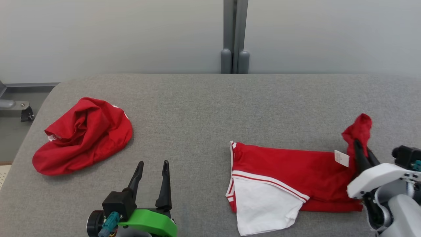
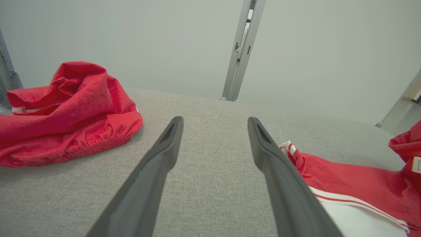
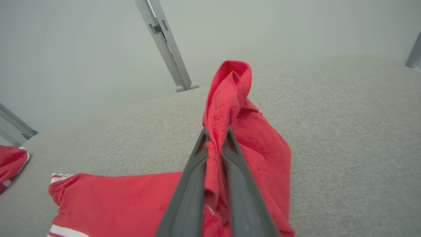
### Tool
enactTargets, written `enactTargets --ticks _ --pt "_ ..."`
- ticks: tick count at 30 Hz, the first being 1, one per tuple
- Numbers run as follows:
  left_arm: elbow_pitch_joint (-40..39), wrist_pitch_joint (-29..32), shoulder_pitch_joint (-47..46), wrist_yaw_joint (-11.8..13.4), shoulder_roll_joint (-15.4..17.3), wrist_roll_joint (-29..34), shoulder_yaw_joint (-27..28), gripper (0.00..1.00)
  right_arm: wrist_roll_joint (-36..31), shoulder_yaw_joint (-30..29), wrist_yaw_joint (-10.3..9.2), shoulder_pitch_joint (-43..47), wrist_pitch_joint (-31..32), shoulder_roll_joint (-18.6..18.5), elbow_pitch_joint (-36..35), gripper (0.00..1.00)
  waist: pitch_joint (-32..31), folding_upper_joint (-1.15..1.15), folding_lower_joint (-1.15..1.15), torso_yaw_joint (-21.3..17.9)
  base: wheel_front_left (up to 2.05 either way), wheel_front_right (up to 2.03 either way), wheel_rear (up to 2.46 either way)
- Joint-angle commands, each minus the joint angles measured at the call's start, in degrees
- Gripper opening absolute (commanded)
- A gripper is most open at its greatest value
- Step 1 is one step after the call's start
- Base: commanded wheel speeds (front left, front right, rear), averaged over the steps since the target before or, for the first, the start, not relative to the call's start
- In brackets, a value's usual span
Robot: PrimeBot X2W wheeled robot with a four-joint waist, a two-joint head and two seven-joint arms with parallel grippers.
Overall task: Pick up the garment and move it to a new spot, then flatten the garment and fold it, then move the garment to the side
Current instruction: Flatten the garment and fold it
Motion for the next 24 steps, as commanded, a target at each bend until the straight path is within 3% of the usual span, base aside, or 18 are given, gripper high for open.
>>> enactTargets --ticks 1,6,10,19,24 --pt "0.0 0.0 0.8 -0.2 0.2 0.5 0.5 1.00 -1.0 0.5 -0.03 -0.2 0.6 1.4 -1.6 0.00 0.1 0.00 0.00 0.7 0.00 0.00 0.00" --pt "-0.5 0.0 0.5 0.4 0.2 -0.1 2.2 1.00 -3.4 2.8 -0.03 1.3 3.6 8.1 -6.9 0.00 0.5 0.00 0.00 2.6 0.00 0.00 0.00" --pt "-0.3 0.0 0.1 -0.2 0.2 0.6 2.7 1.00 -5.6 4.5 -0.03 2.0 5.2 11.3 -7.9 0.00 1.2 0.00 0.00 4.1 0.00 0.00 0.00" --pt "-0.1 0.0 -0.7 -0.7 0.2 0.9 3.3 1.00 -7.4 7.3 -0.03 2.4 3.8 13.7 -3.3 0.00 2.4 0.00 0.00 6.6 0.00 0.00 0.00" --pt "0.2 0.0 -0.9 -0.7 0.2 0.7 3.1 1.00 -4.6 10.9 -0.02 1.5 2.0 14.0 -0.9 0.00 2.7 0.00 0.00 7.3 0.00 0.00 0.00"
